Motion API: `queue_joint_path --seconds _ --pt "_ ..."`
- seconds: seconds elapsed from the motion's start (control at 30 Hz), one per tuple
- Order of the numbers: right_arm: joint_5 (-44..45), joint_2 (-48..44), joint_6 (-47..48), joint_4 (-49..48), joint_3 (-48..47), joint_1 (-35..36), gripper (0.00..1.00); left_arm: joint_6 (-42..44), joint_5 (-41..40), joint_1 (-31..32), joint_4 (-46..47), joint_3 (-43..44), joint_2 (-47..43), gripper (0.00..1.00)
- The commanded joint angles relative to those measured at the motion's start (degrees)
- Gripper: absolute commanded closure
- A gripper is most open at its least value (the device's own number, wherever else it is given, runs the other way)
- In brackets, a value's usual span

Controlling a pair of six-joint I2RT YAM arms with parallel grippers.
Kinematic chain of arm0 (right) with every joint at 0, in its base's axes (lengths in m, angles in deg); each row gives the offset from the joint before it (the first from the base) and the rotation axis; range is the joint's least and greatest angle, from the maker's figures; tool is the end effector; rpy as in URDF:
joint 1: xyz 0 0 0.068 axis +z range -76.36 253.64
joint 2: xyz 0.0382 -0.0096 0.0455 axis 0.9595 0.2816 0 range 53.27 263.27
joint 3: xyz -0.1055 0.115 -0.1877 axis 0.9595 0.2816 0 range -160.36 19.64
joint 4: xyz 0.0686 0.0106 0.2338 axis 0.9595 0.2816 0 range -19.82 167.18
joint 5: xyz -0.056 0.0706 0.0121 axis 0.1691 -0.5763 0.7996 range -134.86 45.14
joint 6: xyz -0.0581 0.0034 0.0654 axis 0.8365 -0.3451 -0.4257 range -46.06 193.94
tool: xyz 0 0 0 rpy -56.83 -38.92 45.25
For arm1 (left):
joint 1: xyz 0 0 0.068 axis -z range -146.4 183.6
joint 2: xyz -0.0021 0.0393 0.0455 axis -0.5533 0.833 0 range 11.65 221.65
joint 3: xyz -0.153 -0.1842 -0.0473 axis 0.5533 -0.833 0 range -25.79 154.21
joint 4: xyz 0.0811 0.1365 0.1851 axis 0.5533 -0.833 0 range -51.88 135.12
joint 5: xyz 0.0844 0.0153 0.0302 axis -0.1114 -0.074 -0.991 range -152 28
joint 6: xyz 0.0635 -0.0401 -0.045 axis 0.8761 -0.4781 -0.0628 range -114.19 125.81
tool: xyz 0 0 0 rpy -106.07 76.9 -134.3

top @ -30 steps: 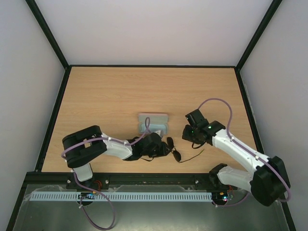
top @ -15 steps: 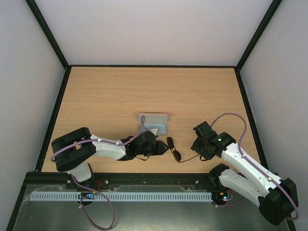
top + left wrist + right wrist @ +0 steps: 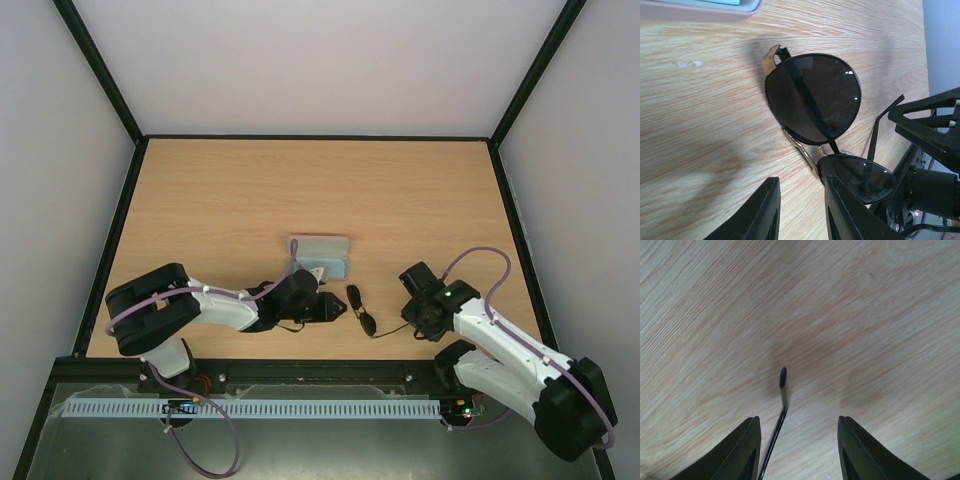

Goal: Organize the sunglasses
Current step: Fold the sunglasses at the center of the board.

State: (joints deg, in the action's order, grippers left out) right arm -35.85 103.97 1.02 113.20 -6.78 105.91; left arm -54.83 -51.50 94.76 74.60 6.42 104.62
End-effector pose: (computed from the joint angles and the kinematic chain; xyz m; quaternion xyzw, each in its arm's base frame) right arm 0.1423 0.0754 0.1174 0.3541 0.9112 0.1091 0.1804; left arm 0.1436 -0.2901 0.1013 0.0489 0.8677 -0.4654 0.1677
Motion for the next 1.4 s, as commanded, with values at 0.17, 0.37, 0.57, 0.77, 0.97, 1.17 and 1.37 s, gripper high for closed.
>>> queue_joint_path --seconds 0.17,0.37,0.57,0.77,0.97,1.17,1.37 --pt "3.6 9.5 2.7 -7.5 0.3 -2.9 0.59 0.4 0.6 -0.6 2.6 -1.2 0.5 0.73" --pt "5.7 15.5 7.1 -9.6 -3.3 -3.6 0.61 0.3 0.5 -0.5 2.2 1.1 3.8 0.73" --pt "7.5 18.8 11.1 -11.8 -6.1 -3.8 0.62 0.3 -0.4 0.0 0.5 4.1 7.3 0.74" --pt "7.1 22.8 14.4 -15.6 -8.5 -3.9 0.62 0.7 -1.3 0.0 -2.1 8.2 11.2 0.74" --pt "4.1 28.2 17.0 -20.7 -10.1 -3.9 0.62 0.9 -2.4 0.3 -4.2 11.1 13.2 0.74" --pt "1.2 31.0 18.5 -24.2 -12.2 -3.9 0.62 1.1 -3.0 0.5 -6.1 14.1 14.7 0.75" --pt "5.7 21.2 21.8 -19.5 -14.7 -4.4 0.61 1.2 -3.5 0.8 -8.3 13.9 12.7 0.75"
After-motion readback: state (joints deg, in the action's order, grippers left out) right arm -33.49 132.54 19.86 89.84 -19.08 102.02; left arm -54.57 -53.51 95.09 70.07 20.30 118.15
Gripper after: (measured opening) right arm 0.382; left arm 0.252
